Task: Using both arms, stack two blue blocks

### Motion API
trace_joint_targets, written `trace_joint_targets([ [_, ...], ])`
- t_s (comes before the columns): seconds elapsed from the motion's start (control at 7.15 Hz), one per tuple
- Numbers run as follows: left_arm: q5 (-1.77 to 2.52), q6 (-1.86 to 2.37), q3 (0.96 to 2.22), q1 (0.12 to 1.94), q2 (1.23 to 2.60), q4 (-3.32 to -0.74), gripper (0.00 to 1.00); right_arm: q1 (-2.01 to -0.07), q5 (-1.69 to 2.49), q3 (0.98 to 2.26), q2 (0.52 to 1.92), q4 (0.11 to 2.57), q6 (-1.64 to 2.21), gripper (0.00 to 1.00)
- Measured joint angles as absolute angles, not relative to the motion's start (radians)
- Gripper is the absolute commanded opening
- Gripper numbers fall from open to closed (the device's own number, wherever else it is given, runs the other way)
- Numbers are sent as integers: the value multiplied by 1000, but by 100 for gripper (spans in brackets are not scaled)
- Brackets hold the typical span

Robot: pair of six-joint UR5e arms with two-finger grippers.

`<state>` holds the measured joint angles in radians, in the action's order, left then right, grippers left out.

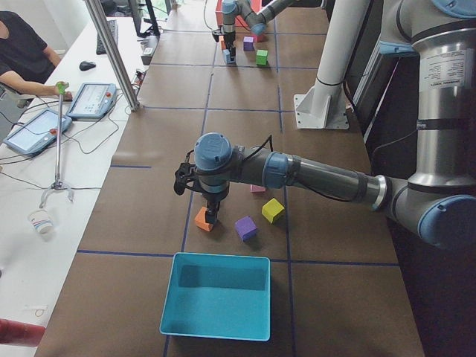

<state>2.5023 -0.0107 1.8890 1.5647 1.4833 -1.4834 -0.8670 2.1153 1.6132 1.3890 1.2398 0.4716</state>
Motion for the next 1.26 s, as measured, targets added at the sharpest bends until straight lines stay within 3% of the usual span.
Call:
trace_joint_targets([
  [0.42, 2502, -14, 1889, 1564, 1482, -1494, 100, -867, 2119, 1636, 1330, 1256, 528, 0],
  [0.84, 2502, -11, 1876, 1563, 1434, -1650, 100, -751, 2082, 1624, 1065, 1350, 923, 1],
  [1.26, 2523, -8, 1870, 1562, 1421, -1712, 100, -615, 1990, 1445, 805, 1367, 1292, 1],
])
